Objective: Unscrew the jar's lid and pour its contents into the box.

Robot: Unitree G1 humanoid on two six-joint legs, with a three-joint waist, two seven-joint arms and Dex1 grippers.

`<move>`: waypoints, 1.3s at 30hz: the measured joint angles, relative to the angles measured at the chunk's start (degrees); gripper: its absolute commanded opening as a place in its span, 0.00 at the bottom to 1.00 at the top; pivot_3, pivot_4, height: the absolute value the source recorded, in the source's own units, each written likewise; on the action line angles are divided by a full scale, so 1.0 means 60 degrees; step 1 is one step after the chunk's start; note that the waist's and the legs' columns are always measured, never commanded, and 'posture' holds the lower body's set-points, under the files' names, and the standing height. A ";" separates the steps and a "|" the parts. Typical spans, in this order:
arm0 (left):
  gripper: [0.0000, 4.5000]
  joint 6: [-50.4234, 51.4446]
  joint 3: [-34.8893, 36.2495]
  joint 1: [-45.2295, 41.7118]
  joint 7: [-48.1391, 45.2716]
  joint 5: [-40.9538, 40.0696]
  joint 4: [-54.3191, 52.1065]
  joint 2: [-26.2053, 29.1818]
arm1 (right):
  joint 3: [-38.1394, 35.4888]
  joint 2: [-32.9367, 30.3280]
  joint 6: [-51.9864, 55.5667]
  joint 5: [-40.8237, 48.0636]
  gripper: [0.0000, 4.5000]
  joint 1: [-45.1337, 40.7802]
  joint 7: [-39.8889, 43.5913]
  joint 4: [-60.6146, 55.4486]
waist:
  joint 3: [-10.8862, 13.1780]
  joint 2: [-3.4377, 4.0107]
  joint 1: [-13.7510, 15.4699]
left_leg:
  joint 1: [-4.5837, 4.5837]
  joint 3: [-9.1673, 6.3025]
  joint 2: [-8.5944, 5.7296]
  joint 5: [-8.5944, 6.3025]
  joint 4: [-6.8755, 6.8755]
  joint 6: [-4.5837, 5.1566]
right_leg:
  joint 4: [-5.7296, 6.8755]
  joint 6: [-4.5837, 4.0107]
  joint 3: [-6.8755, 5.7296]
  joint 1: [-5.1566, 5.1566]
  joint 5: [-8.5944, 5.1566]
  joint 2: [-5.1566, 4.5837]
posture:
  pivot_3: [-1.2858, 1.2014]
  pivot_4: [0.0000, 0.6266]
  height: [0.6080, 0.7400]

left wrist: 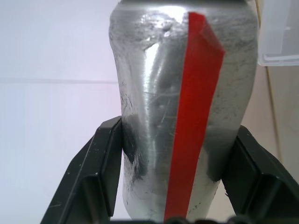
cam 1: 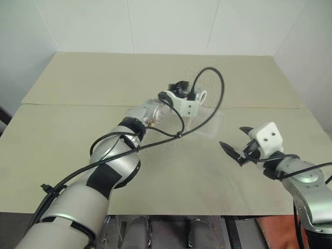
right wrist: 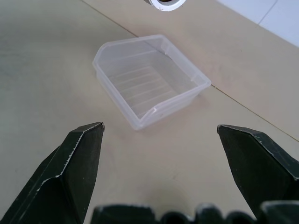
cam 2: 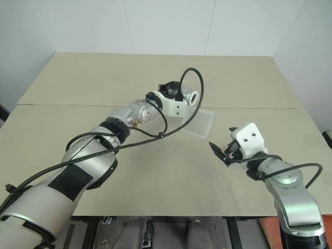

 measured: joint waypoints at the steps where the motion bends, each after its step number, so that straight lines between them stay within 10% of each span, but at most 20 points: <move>1: 0.61 0.0064 -0.0343 -0.0122 0.0341 0.0399 0.0051 -0.0033 | -0.0015 0.0041 0.0045 0.0018 1.00 0.0036 -0.0046 -0.0057 | 0.0000 0.0000 0.0001 | 0.0000 0.0001 -0.0001 0.0000 0.0003 0.0000 | 0.0002 0.0000 0.0002 0.0000 0.0000 0.0000 | 0.52 0.24 1.00; 13: 0.61 0.0393 -0.2792 -0.0564 0.2572 0.3147 0.0335 -0.0242 | -0.0462 0.0446 0.0752 0.0586 1.00 0.0043 -0.0309 -0.0609 | 0.0001 -0.0002 0.0007 | -0.0002 0.0002 0.0000 -0.0001 0.0009 0.0002 | 0.0008 0.0000 0.0005 -0.0004 0.0000 -0.0001 | 0.52 0.24 1.00; 27: 0.61 0.0381 -0.2718 -0.0845 0.2594 0.3386 0.0462 -0.0248 | -0.0153 0.0476 0.0734 0.0153 1.00 0.0053 -0.0470 -0.0568 | 0.0001 -0.0002 0.0002 | -0.0005 0.0005 0.0000 -0.0001 0.0016 0.0002 | 0.0014 0.0000 0.0005 -0.0008 0.0000 -0.0003 | 0.52 0.24 1.00; 39: 0.61 0.0830 0.3969 0.0540 -0.2855 -0.3078 0.0458 -0.0836 | 0.0007 0.0462 0.0626 -0.0129 1.00 0.0042 -0.0405 -0.0391 | -0.0002 0.0003 -0.0067 | -0.0014 0.0010 0.0005 0.0002 0.0044 -0.0001 | 0.0034 0.0000 0.0002 -0.0013 0.0000 -0.0003 | 0.52 0.24 1.00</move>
